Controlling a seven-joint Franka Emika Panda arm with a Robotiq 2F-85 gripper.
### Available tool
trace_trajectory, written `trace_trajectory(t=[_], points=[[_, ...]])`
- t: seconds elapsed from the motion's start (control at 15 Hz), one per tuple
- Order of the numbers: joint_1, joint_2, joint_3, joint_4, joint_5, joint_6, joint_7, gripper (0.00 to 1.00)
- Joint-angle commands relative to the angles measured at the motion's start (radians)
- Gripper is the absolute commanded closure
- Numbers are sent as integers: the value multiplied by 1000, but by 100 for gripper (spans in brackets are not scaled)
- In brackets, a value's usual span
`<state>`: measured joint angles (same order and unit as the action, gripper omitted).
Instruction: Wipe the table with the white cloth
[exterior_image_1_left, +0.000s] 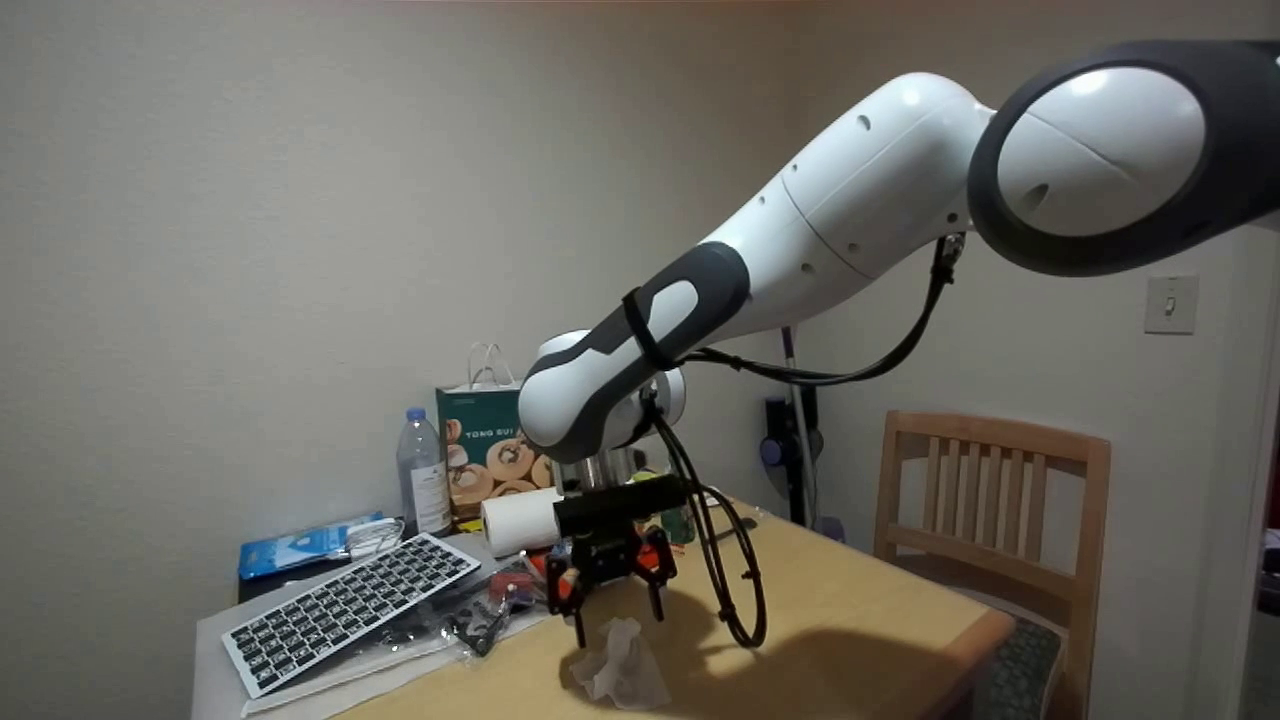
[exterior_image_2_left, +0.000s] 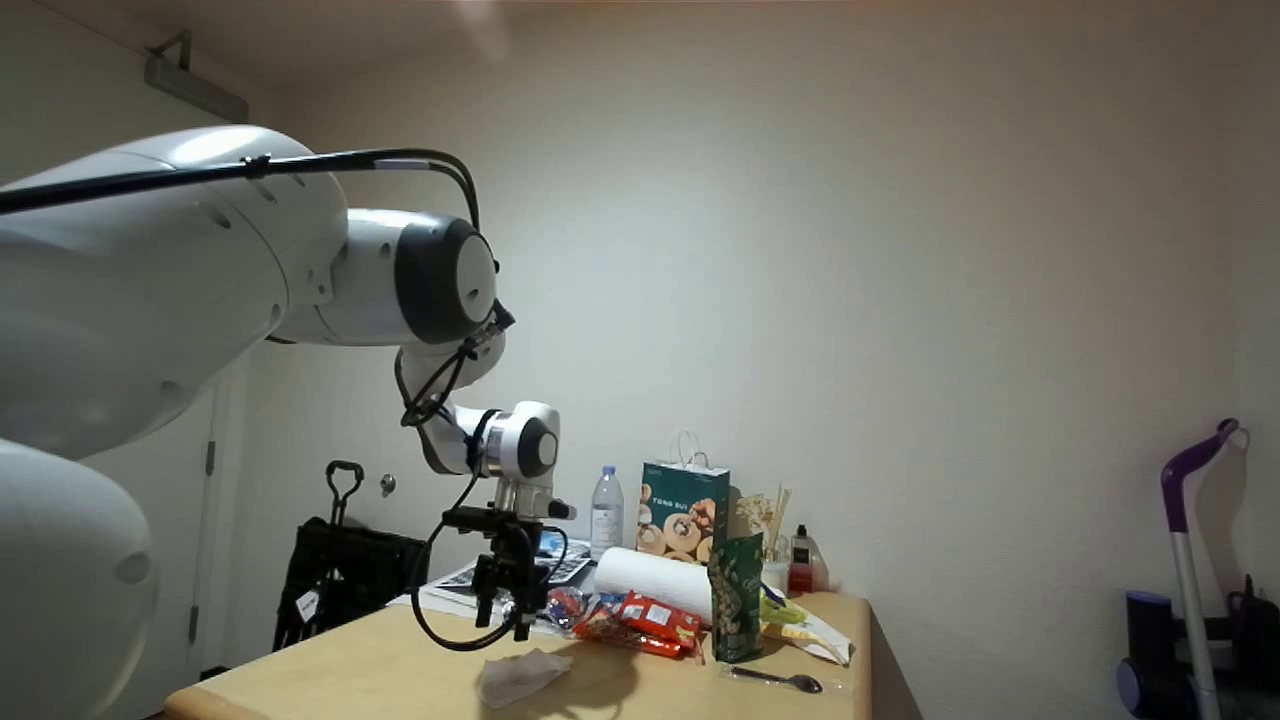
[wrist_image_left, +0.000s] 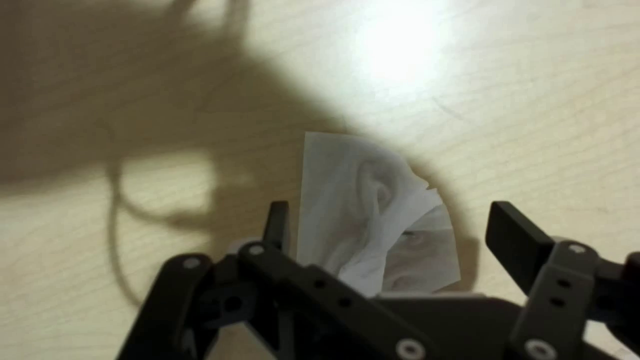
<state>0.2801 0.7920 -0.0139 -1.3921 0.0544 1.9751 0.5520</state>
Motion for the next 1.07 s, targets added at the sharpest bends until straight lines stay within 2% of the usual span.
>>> trace_trajectory(t=[0.0,0.4,0.73,0.8,0.93,1.0], points=[[-4,0,6,3,-4,-3,3,0],[56,-16,-65,-132,-35,316,302,0],[66,-73,-68,-238,-51,267,391,1],[64,-77,-62,-246,-47,263,395,26],[62,-78,-55,-251,-46,249,398,28],[57,-79,-47,-252,-43,241,387,36]])
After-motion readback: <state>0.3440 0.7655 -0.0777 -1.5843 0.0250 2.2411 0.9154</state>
